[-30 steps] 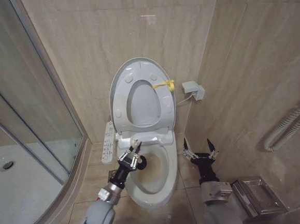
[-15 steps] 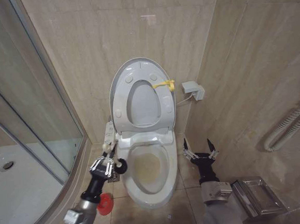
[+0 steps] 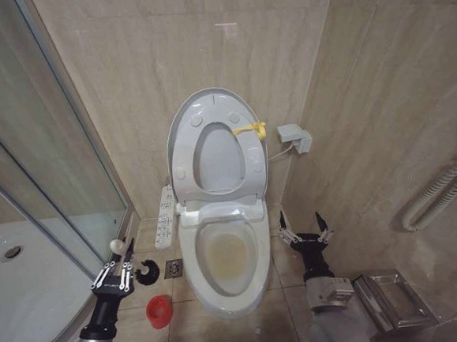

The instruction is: Open the toilet lid, clean the toilet bowl with a toilet brush, close the toilet lid, and flush.

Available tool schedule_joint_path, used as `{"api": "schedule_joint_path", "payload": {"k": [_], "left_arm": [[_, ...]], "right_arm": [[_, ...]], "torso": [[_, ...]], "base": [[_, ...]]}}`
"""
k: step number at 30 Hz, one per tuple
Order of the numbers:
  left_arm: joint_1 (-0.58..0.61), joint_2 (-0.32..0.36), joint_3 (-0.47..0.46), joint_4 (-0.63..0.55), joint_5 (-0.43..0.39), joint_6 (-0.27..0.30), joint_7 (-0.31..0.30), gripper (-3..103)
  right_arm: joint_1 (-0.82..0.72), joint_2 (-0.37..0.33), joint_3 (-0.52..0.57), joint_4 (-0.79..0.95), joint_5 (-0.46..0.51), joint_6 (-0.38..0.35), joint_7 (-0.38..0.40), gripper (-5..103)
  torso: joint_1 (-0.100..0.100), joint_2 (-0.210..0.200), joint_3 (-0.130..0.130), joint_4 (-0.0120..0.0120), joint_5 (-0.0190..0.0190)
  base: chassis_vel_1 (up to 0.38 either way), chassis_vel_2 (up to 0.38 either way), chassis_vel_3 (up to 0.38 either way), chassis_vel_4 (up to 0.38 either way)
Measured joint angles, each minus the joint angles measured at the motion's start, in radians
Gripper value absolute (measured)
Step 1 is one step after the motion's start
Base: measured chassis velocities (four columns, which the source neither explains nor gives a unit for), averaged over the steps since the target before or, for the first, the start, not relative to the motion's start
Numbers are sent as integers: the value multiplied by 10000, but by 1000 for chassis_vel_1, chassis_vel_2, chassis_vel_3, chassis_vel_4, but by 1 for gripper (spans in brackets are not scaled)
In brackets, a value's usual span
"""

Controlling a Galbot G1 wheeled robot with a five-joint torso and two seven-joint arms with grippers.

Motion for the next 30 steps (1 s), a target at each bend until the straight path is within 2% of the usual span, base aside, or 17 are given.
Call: {"api": "schedule_joint_path", "payload": {"k": [12,15,19,27,30], "left_arm": [[-1330,-134,789,2746,84,-724,-395,17],[-2077,-176,1202,4024,40,-935,-403,17],[-2609,-207,1581,4797,-218,-948,-412,17],[-3226,-336,2108,6025,-207,-1060,-372,17],[-3603,-360,2319,6879,-122,-1211,-336,17]], "right_arm": [[0,0,0,0,0,0,0,100],[0,0,-1,0,0,0,0,100],[0,0,0,0,0,0,0,100],[0,0,0,0,0,0,0,100],[0,0,0,0,0,0,0,100]], "torso": [[1,-1,0,-1,-1],[1,-1,1,0,-1],[3,-1,1,0,0],[2,-1,1,1,1],[2,-1,1,1,0]], "base": [[0,0,0,0],[0,0,0,0],[0,0,0,0],[0,0,0,0],[0,0,0,0]]}}
